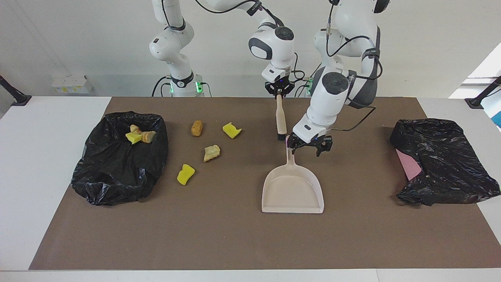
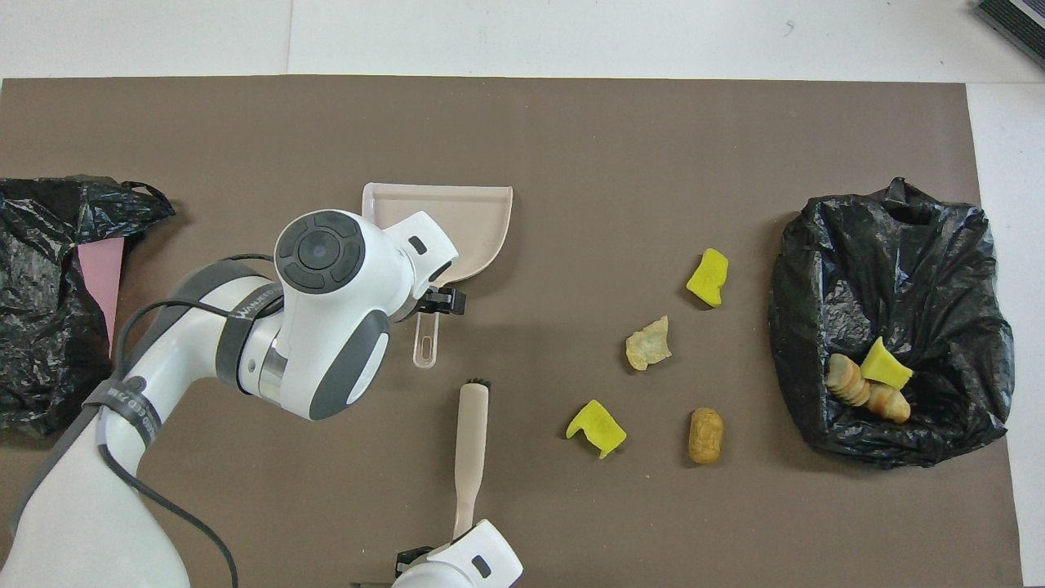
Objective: Sweep and dump trash in bin
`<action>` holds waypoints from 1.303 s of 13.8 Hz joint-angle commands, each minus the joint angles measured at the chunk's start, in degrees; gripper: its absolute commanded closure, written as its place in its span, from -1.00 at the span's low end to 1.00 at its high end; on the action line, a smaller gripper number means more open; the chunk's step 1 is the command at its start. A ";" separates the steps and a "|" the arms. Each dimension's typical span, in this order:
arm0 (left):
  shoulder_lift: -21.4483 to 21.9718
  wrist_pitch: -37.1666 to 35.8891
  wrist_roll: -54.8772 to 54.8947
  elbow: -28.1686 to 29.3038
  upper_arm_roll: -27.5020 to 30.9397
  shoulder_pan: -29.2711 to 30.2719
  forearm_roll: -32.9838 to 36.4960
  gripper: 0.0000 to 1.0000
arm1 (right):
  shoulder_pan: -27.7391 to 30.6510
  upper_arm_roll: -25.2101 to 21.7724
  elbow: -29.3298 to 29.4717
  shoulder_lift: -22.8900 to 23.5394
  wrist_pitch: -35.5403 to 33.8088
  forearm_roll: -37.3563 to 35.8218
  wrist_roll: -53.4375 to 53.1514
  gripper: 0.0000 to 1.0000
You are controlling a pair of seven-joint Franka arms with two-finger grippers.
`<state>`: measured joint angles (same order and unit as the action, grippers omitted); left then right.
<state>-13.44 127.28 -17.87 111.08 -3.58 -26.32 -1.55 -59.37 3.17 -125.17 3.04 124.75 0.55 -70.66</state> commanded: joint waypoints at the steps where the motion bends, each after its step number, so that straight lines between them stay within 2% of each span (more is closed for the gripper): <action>1: 1.22 1.74 -0.33 2.29 1.03 -2.15 -0.39 -1.00 | 1.61 0.35 -7.53 -8.37 -1.16 -1.86 -3.43 1.00; 3: 1.48 1.65 -0.33 3.08 1.03 -2.15 -0.39 -1.00 | 5.12 0.35 -9.47 -12.69 -6.50 -1.86 -3.61 1.00; 5: 1.83 1.13 -0.33 3.61 0.94 -2.24 -0.39 -0.52 | 7.50 0.35 -10.09 -14.89 -11.00 -1.86 -5.27 1.00; 7: 2.27 1.21 -0.33 4.84 0.85 -2.24 -0.47 -0.43 | 9.61 0.35 -10.53 -15.43 -15.21 -1.86 -6.68 1.00; 8: 2.27 0.95 -0.33 4.85 0.94 -2.24 -0.56 -0.15 | 10.93 0.35 -11.23 -16.04 -17.24 -1.86 -6.77 1.00; 9: 2.27 0.78 0.11 4.58 0.94 -2.16 -0.56 0.55 | 11.72 0.35 -12.45 -16.74 -18.22 -1.86 -6.69 1.00; 10: 2.01 0.69 0.46 4.15 0.94 -2.07 -0.56 1.00 | 12.08 0.35 -13.16 -17.10 -19.88 -1.86 -6.77 1.00; 12: 1.49 0.69 0.73 2.92 1.11 -1.28 -0.47 1.00 | 14.88 0.35 -13.43 -17.28 -23.31 -1.86 -6.69 1.00; 14: 1.83 0.42 1.51 1.60 1.12 0.73 -0.47 1.00 | 17.95 0.43 -16.40 -18.50 -23.68 -1.86 -6.16 1.00; 18: 4.38 -6.50 14.48 -2.08 1.20 6.88 -0.47 1.00 | 19.64 0.35 -16.95 -18.68 -26.65 -1.86 -5.63 1.00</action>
<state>-11.17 124.67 -8.68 110.49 -2.21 -21.97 -1.53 -40.41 3.00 -140.83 -13.36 99.45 0.01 -75.50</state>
